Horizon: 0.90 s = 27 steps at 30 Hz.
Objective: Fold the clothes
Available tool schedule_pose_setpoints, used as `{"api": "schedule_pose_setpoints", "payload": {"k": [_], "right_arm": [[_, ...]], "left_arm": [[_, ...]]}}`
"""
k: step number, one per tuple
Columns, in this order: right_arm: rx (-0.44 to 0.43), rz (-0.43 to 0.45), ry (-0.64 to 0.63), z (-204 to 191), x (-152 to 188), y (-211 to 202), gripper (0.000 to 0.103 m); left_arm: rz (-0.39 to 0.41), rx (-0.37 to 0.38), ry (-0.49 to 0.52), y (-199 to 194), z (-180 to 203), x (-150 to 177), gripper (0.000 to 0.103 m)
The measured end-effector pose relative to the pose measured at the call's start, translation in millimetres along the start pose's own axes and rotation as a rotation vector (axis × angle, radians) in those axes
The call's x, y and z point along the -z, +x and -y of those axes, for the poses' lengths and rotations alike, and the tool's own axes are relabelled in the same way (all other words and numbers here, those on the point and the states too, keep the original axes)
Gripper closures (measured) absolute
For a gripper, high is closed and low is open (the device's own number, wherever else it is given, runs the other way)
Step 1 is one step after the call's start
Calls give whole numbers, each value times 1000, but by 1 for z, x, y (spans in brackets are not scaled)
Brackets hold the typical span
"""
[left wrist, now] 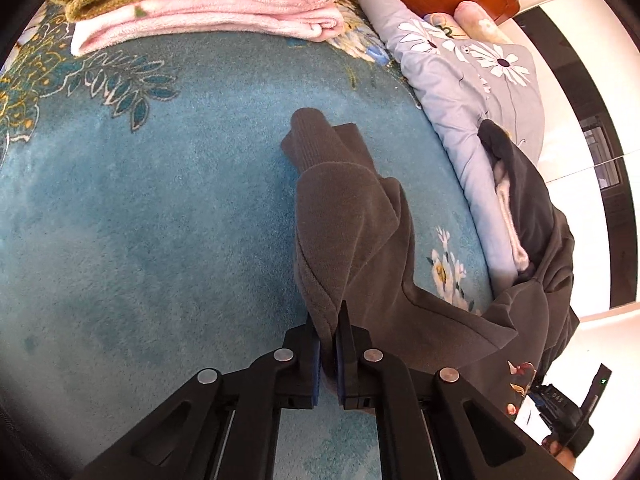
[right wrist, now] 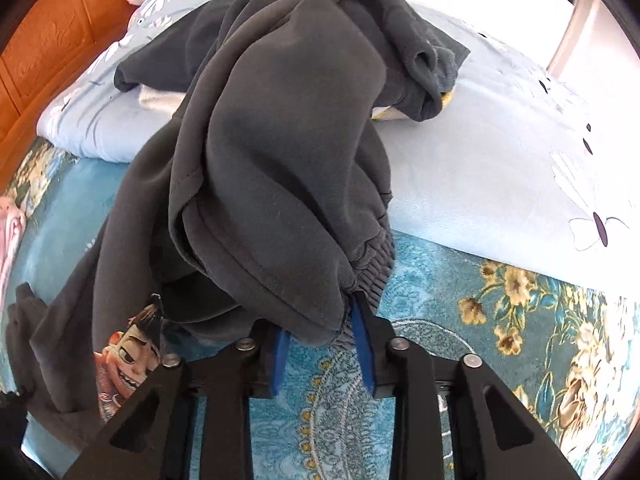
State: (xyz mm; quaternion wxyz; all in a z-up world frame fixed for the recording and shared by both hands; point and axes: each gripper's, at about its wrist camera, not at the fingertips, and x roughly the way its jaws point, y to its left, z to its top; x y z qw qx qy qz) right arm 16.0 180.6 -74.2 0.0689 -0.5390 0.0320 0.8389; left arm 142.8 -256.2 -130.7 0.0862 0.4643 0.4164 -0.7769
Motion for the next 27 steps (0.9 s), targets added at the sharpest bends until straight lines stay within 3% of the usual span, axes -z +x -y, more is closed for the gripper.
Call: {"api": "schedule_pose_setpoints", "payload": {"k": [4,9,17,23,27], "right_arm": [[-10,70,-1,14,-2,-53,87],[18,190,-6,41,1,-134,90],[62,303,90,89,21,-240,92],[127,298,83,111,66,-274,92],[224,250,165,170,109,-280,92]], "left_arm": [[68,37,56,-21,6,-1,98],[184,117,56,-60,0,-5,99],[296,230,62,-115,-13,-8,99],[289,256,82,-131,-16,0,99],[192,233,115,-114,-5,6,99]]}}
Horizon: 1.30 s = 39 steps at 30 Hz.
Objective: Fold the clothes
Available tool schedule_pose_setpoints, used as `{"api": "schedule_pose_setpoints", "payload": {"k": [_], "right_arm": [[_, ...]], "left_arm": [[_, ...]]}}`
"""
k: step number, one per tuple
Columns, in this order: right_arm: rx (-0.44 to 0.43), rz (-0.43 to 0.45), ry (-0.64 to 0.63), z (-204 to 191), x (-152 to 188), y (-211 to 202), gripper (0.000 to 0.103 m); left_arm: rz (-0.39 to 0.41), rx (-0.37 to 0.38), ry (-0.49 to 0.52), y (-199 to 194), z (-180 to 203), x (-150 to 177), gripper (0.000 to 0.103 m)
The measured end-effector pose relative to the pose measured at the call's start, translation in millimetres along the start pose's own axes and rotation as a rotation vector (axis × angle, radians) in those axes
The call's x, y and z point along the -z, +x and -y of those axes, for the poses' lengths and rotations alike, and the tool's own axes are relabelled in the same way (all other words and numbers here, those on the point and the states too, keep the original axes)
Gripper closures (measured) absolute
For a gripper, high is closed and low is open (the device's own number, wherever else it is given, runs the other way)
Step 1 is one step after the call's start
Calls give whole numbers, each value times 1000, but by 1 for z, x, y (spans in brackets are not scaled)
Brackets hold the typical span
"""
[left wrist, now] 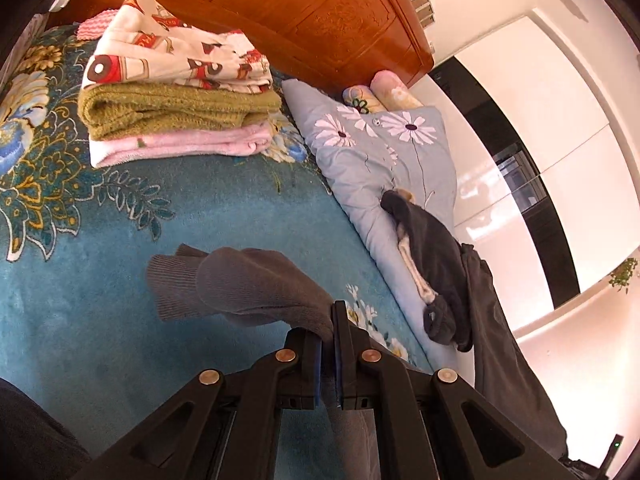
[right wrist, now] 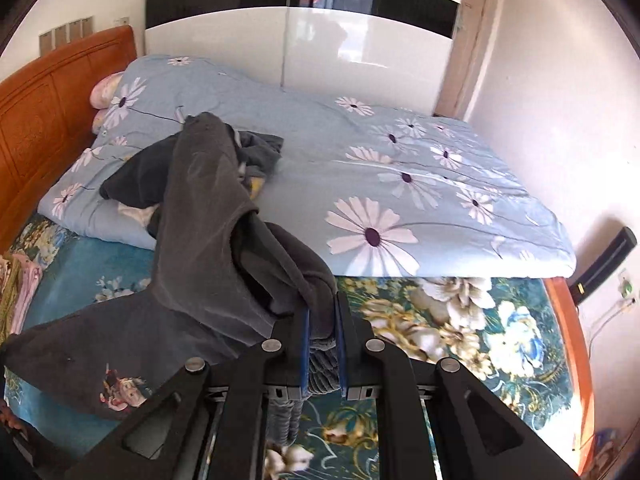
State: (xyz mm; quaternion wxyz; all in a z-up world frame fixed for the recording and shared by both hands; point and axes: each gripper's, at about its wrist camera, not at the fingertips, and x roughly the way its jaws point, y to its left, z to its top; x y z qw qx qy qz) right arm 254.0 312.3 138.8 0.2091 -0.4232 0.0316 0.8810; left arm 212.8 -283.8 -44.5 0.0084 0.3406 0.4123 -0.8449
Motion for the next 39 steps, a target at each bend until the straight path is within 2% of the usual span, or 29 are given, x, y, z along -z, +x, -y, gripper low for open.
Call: {"api": "schedule_pose_setpoints", "payload": {"k": [3,7,8,11,13,17,20,22,23,25,28,31,34,36,37,39], "right_arm": [[105,-91,69,49,23,31,92],[183,-266,162,89,69,92,92],[190,-305,177,91,80,105,92],[217,-403,193,95,108,139,92],[229,-430,195,93,113,150,92],[233,-447,184,91,105,161,91],[210,-465,194,92,99,164,86],[180,-461,178,86,93,157,81],[162,-451,162,82,88,151,80],[124,-395,80,61,71,136,70],[69,-296,-55,17,45,118,59],[-16,-249,-170,-41,30,116,58],[-127,-250,-239,-96,30,124,58],[-176,-261,-278,-126,32,130,58],[-190,-264,-292,-136,34,132,58],[-219,-270,-320,-157,37,136,58]], "left_arm": [[-90,-19,22,17,7,8,99],[-224,-130,14,42,4,20,99],[-256,-158,2,48,1,22,99],[-331,-228,-121,60,-23,29,99],[-331,-239,-166,60,-32,31,98],[-297,-246,-139,59,-27,31,97],[-293,-190,-191,59,-33,27,95],[-290,-143,-264,59,-43,25,91],[-294,-114,-316,60,-49,25,82],[-305,-47,-434,64,-65,26,67],[-292,2,-543,69,-81,28,63],[-308,-10,-583,81,-90,29,60],[-289,-13,-540,83,-87,27,65],[-261,-19,-450,79,-75,23,87],[-209,23,-395,71,-65,19,98],[-107,98,-280,54,-44,9,98]]}}
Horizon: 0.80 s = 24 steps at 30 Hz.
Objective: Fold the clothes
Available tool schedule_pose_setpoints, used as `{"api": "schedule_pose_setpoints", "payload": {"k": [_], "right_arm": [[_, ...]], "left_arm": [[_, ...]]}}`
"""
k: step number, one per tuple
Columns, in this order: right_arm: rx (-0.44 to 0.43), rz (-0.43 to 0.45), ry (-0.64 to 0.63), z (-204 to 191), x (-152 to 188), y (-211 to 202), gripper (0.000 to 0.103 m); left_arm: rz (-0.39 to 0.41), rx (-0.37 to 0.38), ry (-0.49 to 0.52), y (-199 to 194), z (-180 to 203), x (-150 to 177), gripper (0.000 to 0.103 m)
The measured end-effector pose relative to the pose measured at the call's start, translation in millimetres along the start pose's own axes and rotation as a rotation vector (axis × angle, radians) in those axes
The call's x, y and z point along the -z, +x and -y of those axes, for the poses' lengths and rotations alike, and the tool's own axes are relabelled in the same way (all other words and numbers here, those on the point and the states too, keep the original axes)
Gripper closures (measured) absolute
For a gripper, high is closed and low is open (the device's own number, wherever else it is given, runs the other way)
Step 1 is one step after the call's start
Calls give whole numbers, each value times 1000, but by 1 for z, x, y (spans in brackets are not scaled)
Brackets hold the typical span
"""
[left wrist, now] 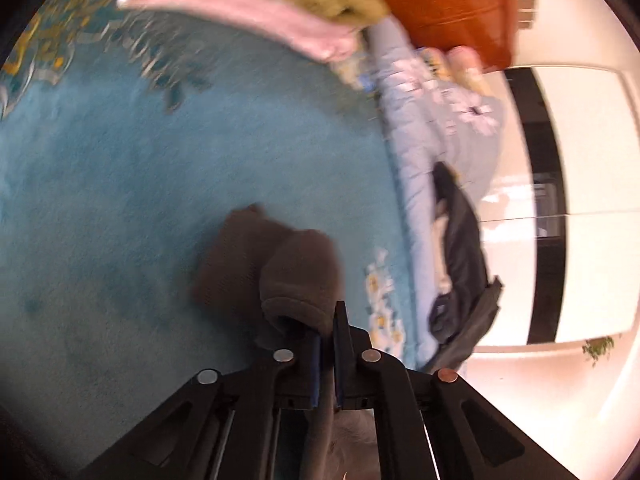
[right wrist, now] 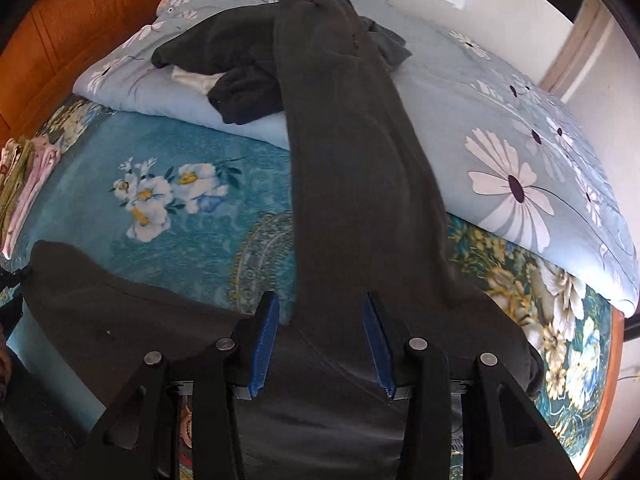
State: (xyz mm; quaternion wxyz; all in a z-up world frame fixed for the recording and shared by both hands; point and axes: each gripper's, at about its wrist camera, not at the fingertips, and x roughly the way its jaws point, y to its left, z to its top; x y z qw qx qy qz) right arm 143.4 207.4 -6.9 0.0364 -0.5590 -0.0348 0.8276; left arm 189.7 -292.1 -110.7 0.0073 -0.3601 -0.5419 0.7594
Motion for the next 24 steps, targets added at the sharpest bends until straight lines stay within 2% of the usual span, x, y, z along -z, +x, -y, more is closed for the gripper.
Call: {"api": "schedule_pose_setpoints", "payload": {"k": [2,4,7,8,10,12,14,20,24], "right_arm": [[-14,-10,-14,-10,-2,9,58],[-23,-22,-20,-16,-2,19,58],[-40,-65,18,-16,-3,38,58],[-55,-76,38,-15,-4,43,58],[-84,-88,73,-14,-8,53,58],[-83,-90,79,-15,-17,61,58],[-75,-82,88,-16,-33,71,58],[-56,-3,181,-13,-113,99,58],[-19,99,193,-19,-173,103,58]], "left_arm": [[72,-23,166,-12,27,3,98],[32,-207,220,2,29,5,98],[-91,-388,55,26,-10,1,98],[-99,-382,-17,26,-23,-1,98],[-83,-315,-123,19,-39,-6,96],[-78,-295,-145,15,-43,-7,95],[-79,-304,-124,16,-39,-8,94],[-70,-280,-97,20,-27,-9,92],[-46,-298,-15,15,-10,-7,82]]}}
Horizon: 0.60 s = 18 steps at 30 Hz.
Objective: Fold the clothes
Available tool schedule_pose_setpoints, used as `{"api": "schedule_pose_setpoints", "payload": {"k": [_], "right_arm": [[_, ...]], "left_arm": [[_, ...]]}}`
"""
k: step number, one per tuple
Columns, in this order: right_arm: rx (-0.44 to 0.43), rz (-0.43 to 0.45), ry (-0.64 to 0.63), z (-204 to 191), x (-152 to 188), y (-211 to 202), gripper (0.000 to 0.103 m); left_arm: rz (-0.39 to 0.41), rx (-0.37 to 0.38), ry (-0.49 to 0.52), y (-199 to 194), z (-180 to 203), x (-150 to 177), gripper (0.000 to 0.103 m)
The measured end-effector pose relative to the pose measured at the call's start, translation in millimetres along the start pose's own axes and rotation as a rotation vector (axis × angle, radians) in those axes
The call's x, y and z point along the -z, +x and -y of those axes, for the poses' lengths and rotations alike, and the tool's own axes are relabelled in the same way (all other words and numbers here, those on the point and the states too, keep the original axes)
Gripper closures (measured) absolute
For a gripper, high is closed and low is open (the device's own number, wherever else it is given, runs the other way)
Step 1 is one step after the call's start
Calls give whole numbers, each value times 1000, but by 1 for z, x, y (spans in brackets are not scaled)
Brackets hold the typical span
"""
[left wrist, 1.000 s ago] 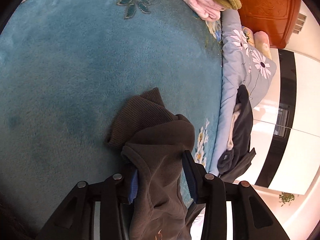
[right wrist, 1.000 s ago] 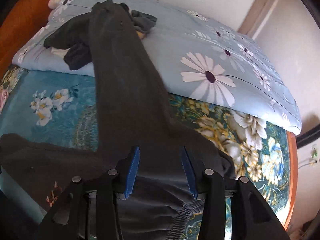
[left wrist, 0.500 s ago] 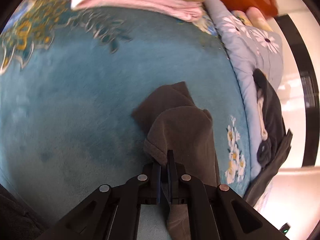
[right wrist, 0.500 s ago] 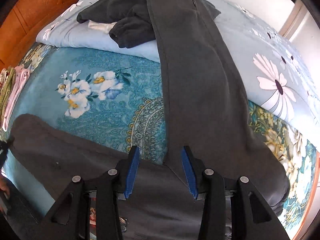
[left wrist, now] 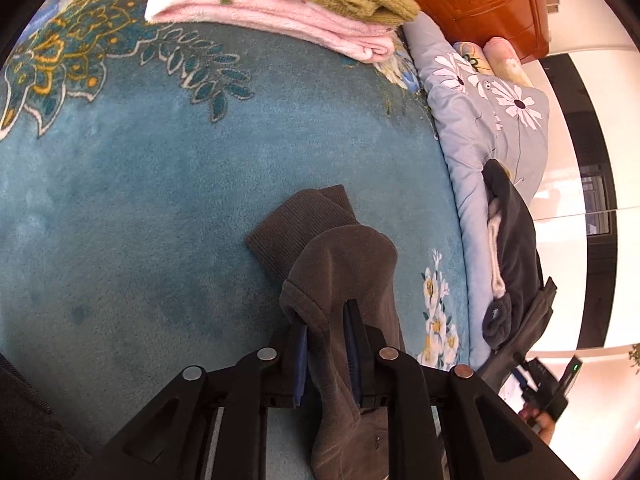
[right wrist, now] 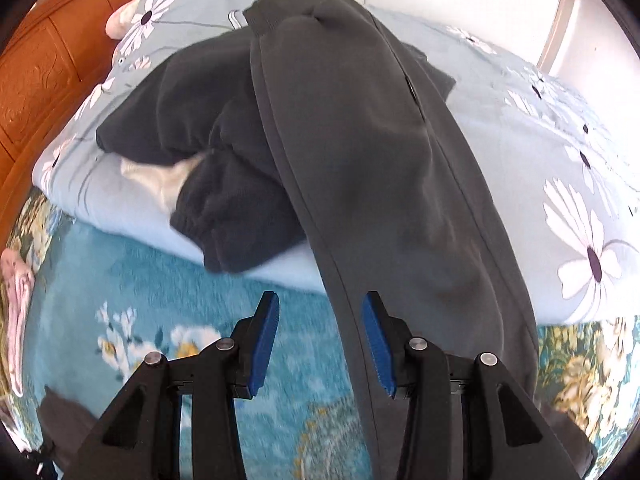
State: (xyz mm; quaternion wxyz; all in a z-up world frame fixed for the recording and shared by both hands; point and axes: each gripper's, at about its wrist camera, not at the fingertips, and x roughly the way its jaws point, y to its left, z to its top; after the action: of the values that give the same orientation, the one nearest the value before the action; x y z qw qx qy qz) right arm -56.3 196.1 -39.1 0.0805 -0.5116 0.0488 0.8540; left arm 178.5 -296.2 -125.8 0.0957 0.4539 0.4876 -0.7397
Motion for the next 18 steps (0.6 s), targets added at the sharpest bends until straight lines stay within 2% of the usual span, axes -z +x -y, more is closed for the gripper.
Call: {"api": "schedule_pose_setpoints", "payload": {"k": [3,6,8,14,17,18], "right_arm": [[33,66,-24,-18,-35,3,58],[69,98,-76,-36,-61,10,58],[106,94,-112,-45,-73,18,58],[292,52,-212,-55,-92,45,58],[302,51,-198,-46,-95,44,59],[291,54,-174,-41,-96,41,69]], "left_arm": [[38,-60,107,-4,19,5,81],[39,-118,175,1,28,8,73],[25,-128,166,6,25,7,71],[-1,-128,105,12,14,5,71],[-5,-124,91,13,12,5,71],[-7,-123,87,14,11,4,71]]}}
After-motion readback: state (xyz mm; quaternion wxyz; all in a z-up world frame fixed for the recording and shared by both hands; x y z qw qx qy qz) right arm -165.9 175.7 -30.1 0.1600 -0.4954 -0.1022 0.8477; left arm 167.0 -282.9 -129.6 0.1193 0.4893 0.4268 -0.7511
